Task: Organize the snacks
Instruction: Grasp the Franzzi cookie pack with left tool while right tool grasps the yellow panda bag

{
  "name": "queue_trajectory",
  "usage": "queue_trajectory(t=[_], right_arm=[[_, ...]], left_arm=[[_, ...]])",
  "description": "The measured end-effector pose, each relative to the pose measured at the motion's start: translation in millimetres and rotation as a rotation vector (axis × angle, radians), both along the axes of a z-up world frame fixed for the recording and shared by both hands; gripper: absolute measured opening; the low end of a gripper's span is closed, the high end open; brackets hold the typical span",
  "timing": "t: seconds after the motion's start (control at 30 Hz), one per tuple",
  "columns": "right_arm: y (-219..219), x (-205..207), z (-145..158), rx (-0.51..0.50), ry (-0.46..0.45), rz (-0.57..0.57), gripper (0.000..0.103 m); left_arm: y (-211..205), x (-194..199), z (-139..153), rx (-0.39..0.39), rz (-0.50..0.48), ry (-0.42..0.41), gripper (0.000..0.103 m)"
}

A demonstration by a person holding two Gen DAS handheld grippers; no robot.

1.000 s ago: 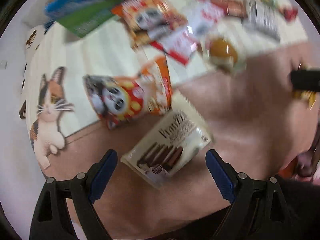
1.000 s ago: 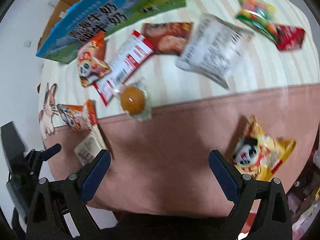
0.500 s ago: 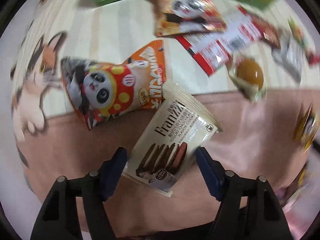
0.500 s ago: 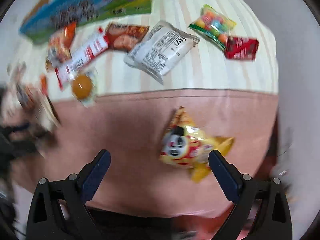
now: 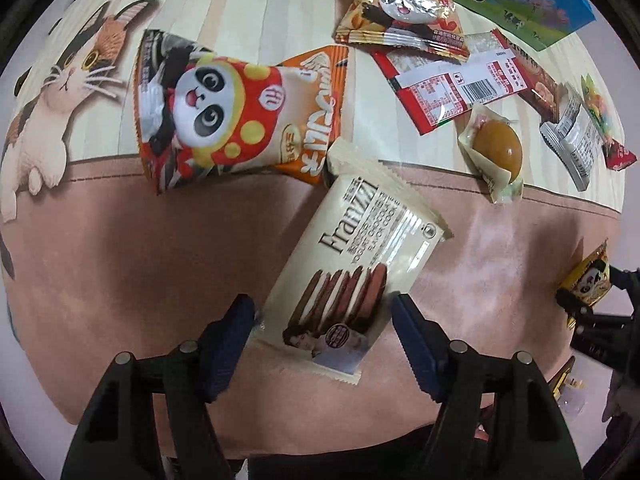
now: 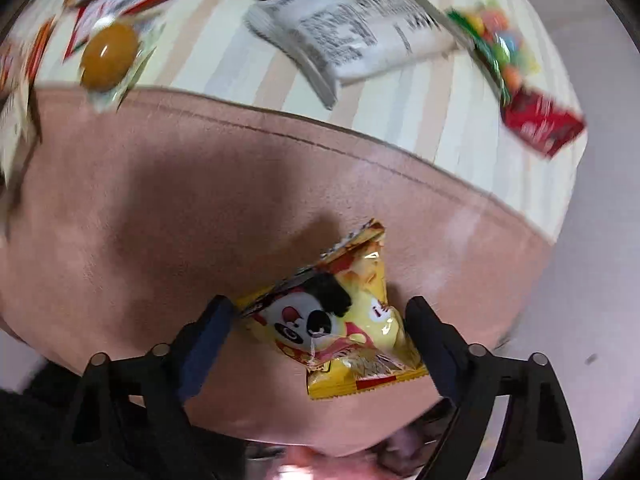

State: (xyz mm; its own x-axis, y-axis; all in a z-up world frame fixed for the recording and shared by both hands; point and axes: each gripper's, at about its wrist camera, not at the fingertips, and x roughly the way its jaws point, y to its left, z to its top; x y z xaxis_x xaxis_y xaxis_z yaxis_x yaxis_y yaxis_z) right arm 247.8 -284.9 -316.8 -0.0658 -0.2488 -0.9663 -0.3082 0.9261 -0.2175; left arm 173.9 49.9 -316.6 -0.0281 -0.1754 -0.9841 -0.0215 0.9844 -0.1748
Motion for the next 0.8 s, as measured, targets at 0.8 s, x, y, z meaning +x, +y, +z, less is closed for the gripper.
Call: queue_trajectory(t=[0.8], right_arm=[[-21,-7,9,0.22,-0.004,-0.239,0.091]], left_arm=[[2,16,0,-0.048,0.116,0.041,0.068]])
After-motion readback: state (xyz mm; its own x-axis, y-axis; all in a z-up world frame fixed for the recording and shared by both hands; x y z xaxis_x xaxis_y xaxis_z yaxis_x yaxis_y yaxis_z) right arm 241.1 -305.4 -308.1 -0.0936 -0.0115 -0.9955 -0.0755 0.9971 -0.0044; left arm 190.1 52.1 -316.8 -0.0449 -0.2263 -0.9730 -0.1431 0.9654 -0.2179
